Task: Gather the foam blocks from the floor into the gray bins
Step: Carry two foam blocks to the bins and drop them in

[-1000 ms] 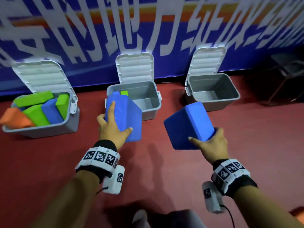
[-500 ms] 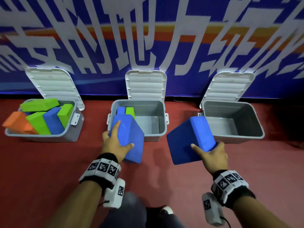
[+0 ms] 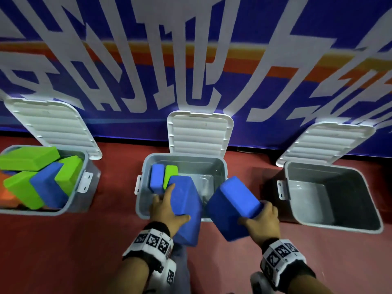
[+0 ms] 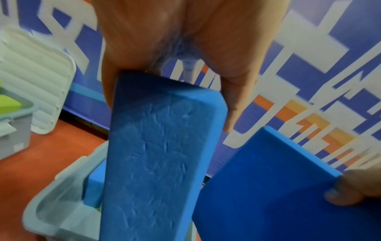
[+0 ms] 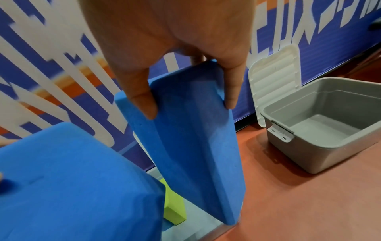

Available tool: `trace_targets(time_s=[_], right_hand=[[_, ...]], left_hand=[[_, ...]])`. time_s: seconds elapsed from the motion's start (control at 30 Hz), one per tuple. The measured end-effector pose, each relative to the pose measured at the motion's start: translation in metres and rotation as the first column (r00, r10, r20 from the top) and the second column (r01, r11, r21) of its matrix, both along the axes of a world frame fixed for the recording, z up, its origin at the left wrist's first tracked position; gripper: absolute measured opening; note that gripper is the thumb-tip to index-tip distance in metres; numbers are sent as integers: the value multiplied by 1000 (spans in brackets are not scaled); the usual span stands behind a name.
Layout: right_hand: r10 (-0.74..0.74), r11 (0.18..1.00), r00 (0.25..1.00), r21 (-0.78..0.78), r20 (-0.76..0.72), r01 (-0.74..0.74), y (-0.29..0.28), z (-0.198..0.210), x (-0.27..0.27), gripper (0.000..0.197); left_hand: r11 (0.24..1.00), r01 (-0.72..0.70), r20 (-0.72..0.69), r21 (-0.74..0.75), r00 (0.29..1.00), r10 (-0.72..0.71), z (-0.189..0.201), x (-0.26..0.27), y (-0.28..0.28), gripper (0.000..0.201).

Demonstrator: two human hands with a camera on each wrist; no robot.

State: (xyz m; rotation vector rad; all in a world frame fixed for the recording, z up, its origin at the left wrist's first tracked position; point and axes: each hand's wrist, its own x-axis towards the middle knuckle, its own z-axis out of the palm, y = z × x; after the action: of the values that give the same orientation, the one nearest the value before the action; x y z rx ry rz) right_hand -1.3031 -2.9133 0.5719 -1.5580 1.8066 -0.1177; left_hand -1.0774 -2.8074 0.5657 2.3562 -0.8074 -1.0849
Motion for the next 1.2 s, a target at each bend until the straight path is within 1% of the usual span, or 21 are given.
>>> trace_targets(time_s=[0.1,0.17,0.27,0.4,0.5,0.63,0.73,0.83,0.9,0.97,1.07,1.13,1.2], right_hand=[[-7,998,1000,64,-16,8,-38,-38,39,79],[-26,997,1000,73,-5,26,-66,-74,65,81],[-40,993,999,108,-14,41,-100,-142,97,81],[26,985,998,170,-53,-17,-135,-232,131,81],[99,974,984,219,-148,-65,-155,-287,140,85],[221,963,925,217,-309,-158,-177,-338,149,83],[229,965,900,204,-372,-162,-188,-368,154,83],[209,975,889,153,-408,-159,-195,-394,156,86],[209,975,888,153,-409,-159,-199,-412,157,91],[211,972,887,187,-410,-145,-200,-425,154,97],[235,968,871,187,-430,-169,-200,-434,146,89],[270,961,862,171,-429,-217,-199,-435,140,85],[274,960,880,169,-387,-225,-197,-434,134,81]], left_hand=[[997,52,-1,53,999,-52,-45,29,-49,103],[996,54,5,70,999,-54,-84,47,-83,105],[993,33,16,111,999,-35,-150,62,-125,107],[989,-8,56,146,998,0,-240,68,-164,107],[981,20,48,195,998,-30,-297,70,-179,107],[974,39,16,222,999,-43,-354,75,-194,107],[974,32,47,226,998,-43,-387,80,-202,107],[978,6,77,210,997,-23,-411,83,-213,106],[980,-1,103,199,995,-20,-424,83,-219,102],[976,38,93,214,994,-59,-437,82,-221,93],[945,171,44,279,981,-190,-452,77,-217,79],[927,185,28,327,978,-205,-456,75,-214,75],[923,170,28,344,981,-192,-454,77,-212,73]])
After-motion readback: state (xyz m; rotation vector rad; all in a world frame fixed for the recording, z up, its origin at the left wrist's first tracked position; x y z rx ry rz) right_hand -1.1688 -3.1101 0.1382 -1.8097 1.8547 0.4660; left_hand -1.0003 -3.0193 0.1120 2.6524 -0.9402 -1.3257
